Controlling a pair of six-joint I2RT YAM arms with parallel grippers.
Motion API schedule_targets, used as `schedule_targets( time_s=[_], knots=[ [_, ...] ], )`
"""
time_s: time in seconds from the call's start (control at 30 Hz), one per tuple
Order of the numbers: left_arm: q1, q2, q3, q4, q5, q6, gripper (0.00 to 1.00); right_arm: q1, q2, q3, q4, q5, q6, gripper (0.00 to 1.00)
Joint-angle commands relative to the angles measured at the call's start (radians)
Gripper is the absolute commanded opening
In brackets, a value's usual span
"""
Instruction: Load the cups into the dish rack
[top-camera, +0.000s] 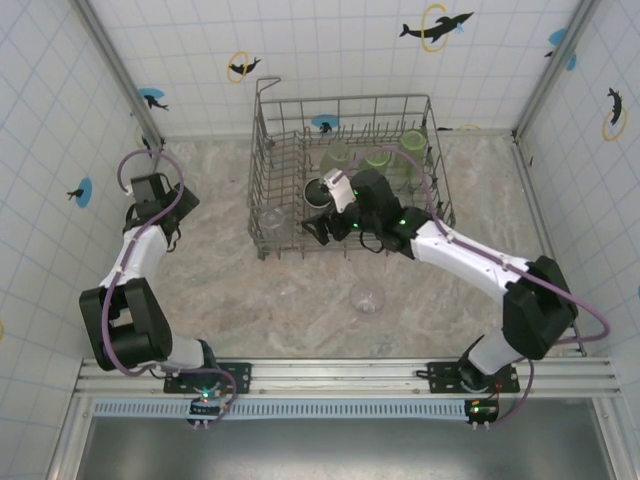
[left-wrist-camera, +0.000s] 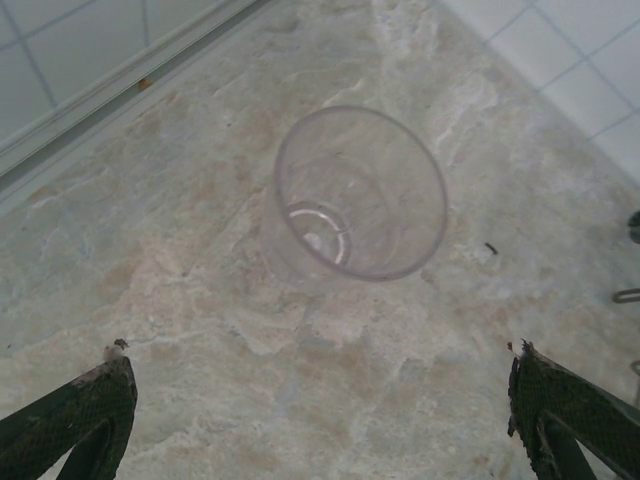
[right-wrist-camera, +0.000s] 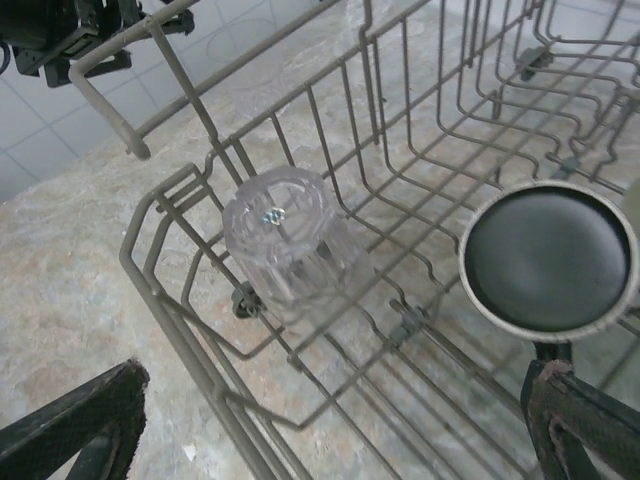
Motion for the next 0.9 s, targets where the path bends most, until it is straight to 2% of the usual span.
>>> schedule_targets(
  time_s=[0.0,0.27,0.4,0.6,0.87],
  knots=[
    [0.013,0.027,0.064,-0.049,-0.084,-0.063,0.97,-0.021,-0.099,-0.079,0.047,0.049,0.032,1.00],
    [0.025,0.074,0.047,-0.004,-0.080,-0.167,0.97,-0.063,-0.318,-0.266,0.049,0.085,0.042,1.00],
    [0.035,0.102,0.047,0.038,-0.042,-0.208,0.97,-0.089,-0.406,-0.341,0.080,0.082,0.078,1.00],
    [0.056,0.154,0.059,0.094,0.020,-0.253,0.97,-0.097,-0.460,-0.389,0.070,0.082,0.091,1.00],
    [0.069,0.158,0.035,0.183,0.021,-0.297,0.97,-0.100,-0.470,-0.415,0.099,0.060,0.124,1.00]
  ],
)
